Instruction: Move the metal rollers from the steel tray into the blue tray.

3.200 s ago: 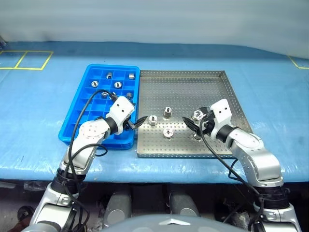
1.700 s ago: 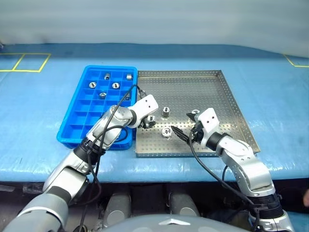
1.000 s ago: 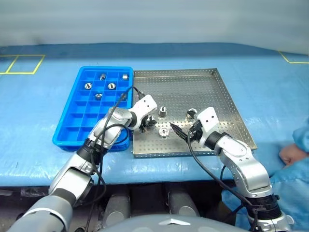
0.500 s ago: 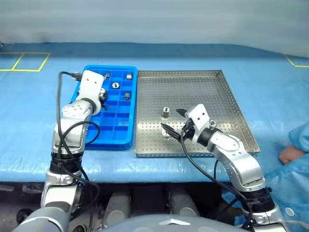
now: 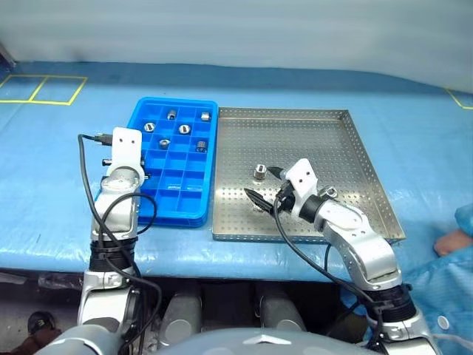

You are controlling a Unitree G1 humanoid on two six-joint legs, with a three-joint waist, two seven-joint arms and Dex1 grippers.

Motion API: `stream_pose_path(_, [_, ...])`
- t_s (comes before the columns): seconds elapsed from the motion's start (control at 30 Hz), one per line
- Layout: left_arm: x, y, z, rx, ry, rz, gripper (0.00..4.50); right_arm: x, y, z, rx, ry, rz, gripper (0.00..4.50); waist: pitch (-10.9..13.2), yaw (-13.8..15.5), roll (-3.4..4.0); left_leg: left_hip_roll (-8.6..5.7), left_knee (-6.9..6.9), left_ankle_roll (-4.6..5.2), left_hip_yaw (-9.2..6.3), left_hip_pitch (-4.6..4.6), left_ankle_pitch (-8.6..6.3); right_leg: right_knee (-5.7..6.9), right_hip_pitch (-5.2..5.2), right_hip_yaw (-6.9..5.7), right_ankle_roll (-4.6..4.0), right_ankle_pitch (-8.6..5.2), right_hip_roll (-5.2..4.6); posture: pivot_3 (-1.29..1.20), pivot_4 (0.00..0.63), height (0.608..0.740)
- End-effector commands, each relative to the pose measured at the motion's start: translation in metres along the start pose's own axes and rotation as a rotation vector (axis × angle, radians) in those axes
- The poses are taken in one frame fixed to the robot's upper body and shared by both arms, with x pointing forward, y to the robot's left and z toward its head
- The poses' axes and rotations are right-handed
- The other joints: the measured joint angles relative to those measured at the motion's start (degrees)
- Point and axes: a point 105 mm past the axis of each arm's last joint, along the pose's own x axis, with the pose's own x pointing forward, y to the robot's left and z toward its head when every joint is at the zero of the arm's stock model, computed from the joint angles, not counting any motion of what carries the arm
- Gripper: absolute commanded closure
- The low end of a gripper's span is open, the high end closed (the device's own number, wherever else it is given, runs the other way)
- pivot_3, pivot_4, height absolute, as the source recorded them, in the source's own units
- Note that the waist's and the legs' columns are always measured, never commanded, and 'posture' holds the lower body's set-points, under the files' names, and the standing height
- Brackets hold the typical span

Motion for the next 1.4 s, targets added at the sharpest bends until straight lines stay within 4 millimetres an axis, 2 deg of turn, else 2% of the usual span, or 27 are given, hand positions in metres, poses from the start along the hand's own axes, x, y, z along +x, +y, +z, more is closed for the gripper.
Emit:
stream_pose_path(0.03, [-0.002,0.006,0.021,-0.054,-0.095,0.05,1.58,-0.002,0.0,0.017,-0.029,-0.061,-0.006,0.0,0.0,0.0,0.0,0.0,0.0,0.0,0.01,0.02,0.0,0.0,0.01,0.01,0.0,0.0,0.0,0.09,0.15,0.74])
stream_pose_path(0.07, [-0.004,0.006,0.027,-0.08,-0.125,0.052,1.21,-0.002,0.001,0.017,-0.03,-0.062,-0.006,0.0,0.0,0.0,0.0,0.0,0.01,0.0,0.0,0.02,0.0,0.0,0.02,0.0,0.0,0.0,0.0,0.09,0.15,0.74])
stream_pose_path(0.17, [-0.012,-0.007,0.049,-0.147,-0.241,-0.014,1.21,-0.002,0.001,0.018,-0.032,-0.065,-0.007,0.0,0.0,0.0,0.0,0.0,0.01,-0.01,0.0,0.02,0.01,0.01,0.02,0.0,-0.01,0.0,0.0,0.08,0.15,0.74])
stream_pose_path(0.2, [-0.015,-0.016,0.057,-0.156,-0.28,-0.066,1.21,-0.002,0.001,0.018,-0.033,-0.065,-0.009,0.0,0.0,0.0,0.0,0.0,0.01,-0.01,0.01,0.02,0.01,0.0,0.02,0.0,-0.01,0.0,0.0,0.08,0.15,0.74])
stream_pose_path(0.27, [-0.028,-0.047,0.073,-0.16,-0.36,-0.261,1.21,-0.004,-0.001,0.017,-0.038,-0.062,-0.021,0.0,0.0,0.1,-0.01,-0.01,0.01,-0.01,0.01,0.0,0.01,-0.02,0.03,0.0,-0.01,0.0,0.0,0.07,0.15,0.74])
stream_pose_path(0.33, [-0.051,-0.086,0.084,-0.142,-0.42,-0.527,1.21,-0.007,-0.007,0.016,-0.059,-0.046,-0.051,0.0,0.0,0.1,-0.01,-0.02,0.01,-0.01,0.01,-0.02,0.01,-0.03,0.03,0.01,-0.01,0.0,-0.01,0.07,0.15,0.74])
stream_pose_path(0.4, [-0.067,-0.113,0.085,-0.101,-0.434,-0.713,1.21,-0.01,-0.012,0.015,-0.079,-0.029,-0.078,0.0,0.0,0.1,0.0,-0.05,0.01,-0.01,0.01,-0.03,0.01,-0.05,0.03,0.02,-0.06,-0.03,-0.03,0.05,0.15,0.74])
stream_pose_path(0.47, [-0.075,-0.14,0.079,-0.036,-0.408,-0.851,1.21,-0.013,-0.016,0.013,-0.093,-0.014,-0.1,0.0,0.0,-0.1,0.0,-0.05,0.01,-0.01,0.03,-0.01,0.01,-0.05,0.04,0.04,-0.14,-0.08,-0.04,0.05,0.15,0.74])
stream_pose_path(0.63, [-0.072,-0.184,0.052,0.144,-0.309,-1.019,1.21,-0.023,-0.016,0.01,-0.098,0.005,-0.108,0.0,0.0,-1.2,0.03,-0.04,0.03,0.0,0.03,0.05,0.01,0.01,0.05,0.05,-0.2,-0.12,0.01,0.0,0.15,0.74])
stream_pose_path(0.83, [-0.056,-0.208,0.041,0.232,-0.24,-1.04,1.21,-0.032,-0.017,0.009,-0.1,0.015,-0.134,0.0,0.0,-2.3,0.02,-0.04,0.05,0.01,0.05,0.01,0.01,-0.01,0.02,0.08,-0.2,-0.12,0.01,-0.05,0.15,0.74])
stream_pose_path(1.07, [-0.042,-0.23,0.02,0.223,-0.124,-1.083,1.21,-0.034,-0.012,0.009,-0.096,0.011,-0.141,0.0,0.0,-3.3,0.02,-0.05,0.05,0.02,0.05,-0.01,0.0,-0.04,0.03,0.09,-0.19,-0.12,0.0,-0.08,0.15,0.74])
stream_pose_path(1.4, [-0.032,-0.23,0.014,0.217,-0.103,-1.053,1.21,-0.033,-0.013,0.008,-0.092,0.01,-0.148,0.0,0.0,-3.9,0.02,-0.05,0.05,0.02,0.06,0.01,0.0,0.0,0.01,0.13,-0.17,-0.11,0.01,-0.09,0.15,0.74])
